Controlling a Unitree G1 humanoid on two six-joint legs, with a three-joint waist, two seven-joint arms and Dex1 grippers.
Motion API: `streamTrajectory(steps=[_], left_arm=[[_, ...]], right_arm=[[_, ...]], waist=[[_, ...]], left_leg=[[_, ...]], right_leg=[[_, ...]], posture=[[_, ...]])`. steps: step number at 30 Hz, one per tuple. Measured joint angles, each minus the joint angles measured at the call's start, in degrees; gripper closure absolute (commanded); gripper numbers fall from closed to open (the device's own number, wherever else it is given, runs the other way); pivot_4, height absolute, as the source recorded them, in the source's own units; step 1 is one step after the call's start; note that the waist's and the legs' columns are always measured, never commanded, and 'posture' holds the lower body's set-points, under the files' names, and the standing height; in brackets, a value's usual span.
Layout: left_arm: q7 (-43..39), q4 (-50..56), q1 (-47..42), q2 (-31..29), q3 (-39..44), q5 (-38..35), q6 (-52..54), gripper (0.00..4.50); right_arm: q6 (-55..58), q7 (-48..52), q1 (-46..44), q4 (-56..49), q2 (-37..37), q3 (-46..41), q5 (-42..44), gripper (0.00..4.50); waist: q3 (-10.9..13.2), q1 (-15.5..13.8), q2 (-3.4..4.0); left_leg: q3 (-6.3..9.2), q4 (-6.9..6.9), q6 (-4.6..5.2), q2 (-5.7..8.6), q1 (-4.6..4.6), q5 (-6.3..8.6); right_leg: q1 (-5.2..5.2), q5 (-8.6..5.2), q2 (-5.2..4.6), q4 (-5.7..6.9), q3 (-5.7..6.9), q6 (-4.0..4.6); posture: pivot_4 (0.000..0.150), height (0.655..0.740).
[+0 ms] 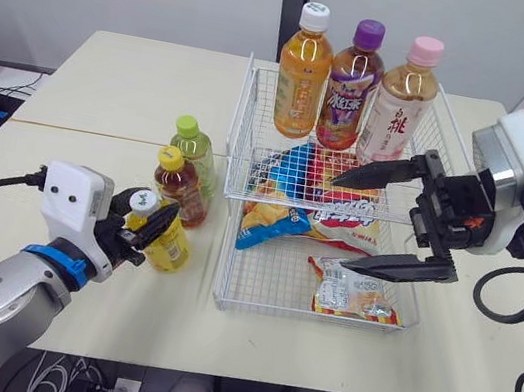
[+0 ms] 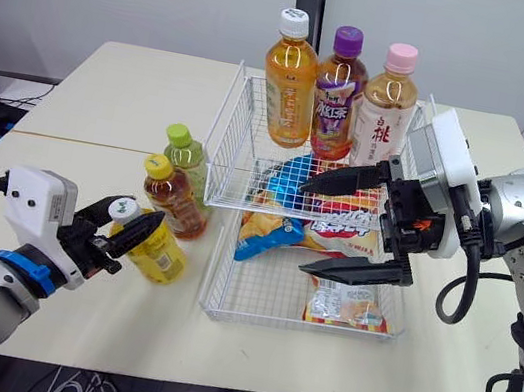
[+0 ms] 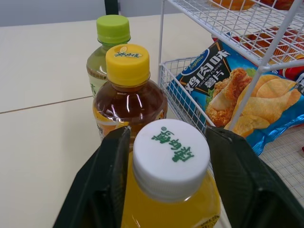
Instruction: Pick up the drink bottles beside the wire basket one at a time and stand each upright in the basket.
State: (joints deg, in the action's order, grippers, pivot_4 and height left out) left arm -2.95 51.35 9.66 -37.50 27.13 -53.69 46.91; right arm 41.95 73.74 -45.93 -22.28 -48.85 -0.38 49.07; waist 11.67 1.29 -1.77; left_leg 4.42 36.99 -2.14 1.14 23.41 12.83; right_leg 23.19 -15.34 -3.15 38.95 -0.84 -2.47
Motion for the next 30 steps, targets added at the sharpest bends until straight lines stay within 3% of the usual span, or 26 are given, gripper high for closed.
streamTrajectory(steps=[6, 9, 19, 25, 30], left_arm=[[-0.44, -0.06, 0.87, 0.19, 0.47, 0.23, -1.12, 3.11], [-3.41, -0.33, 1.34, -0.86, 2.92, -4.89, -1.19, 3.11], [-15.62, -14.77, -11.16, -23.16, 15.65, -23.34, 1.32, 3.11], [-19.5, -26.1, -23.62, -30.4, 14.44, -29.61, 2.91, 3.11], [-25.01, -34.77, -32.32, -34.44, 9.9, -30.7, 4.68, 3.11]], right_arm=[[0.0, -0.06, 0.02, 0.01, 0.0, 0.0, -0.01, 0.0], [0.0, -0.05, 0.0, 0.16, -0.02, -0.01, -0.1, 0.0], [-0.01, 0.15, -0.66, 2.0, -0.18, 0.06, -0.71, 0.0], [-0.03, 0.35, -1.41, 2.36, -0.19, 0.39, -0.87, 0.0], [-0.01, -0.07, -1.81, 2.33, -0.48, 0.31, -0.86, 0.0]], waist=[[0.0, -0.02, 0.0], [0.01, -0.05, 0.0], [0.03, 0.06, 0.0], [0.04, 0.25, 0.01], [0.05, 0.38, 0.01]], left_leg=[[0.0, 0.0, 0.0, 0.0, 0.0, 0.0], [0.0, 0.0, 0.0, -0.01, 0.01, 0.0], [-0.08, -0.06, 0.0, -0.01, 0.05, 0.0], [-0.1, -0.06, 0.0, -0.01, 0.05, 0.0], [-0.17, -0.07, 0.0, 0.03, 0.05, 0.0]], right_leg=[[0.0, 0.0, 0.0, 0.0, 0.0, 0.0], [0.0, 0.0, 0.0, -0.02, 0.03, 0.01], [0.03, -0.04, 0.02, -0.09, 0.09, 0.02], [0.05, -0.05, 0.03, -0.04, 0.11, 0.01], [0.08, -0.06, 0.07, 0.0, 0.14, 0.01]], posture=[[0.15, 0.74], [0.15, 0.74], [0.15, 0.74], [0.15, 0.74], [0.15, 0.74]])
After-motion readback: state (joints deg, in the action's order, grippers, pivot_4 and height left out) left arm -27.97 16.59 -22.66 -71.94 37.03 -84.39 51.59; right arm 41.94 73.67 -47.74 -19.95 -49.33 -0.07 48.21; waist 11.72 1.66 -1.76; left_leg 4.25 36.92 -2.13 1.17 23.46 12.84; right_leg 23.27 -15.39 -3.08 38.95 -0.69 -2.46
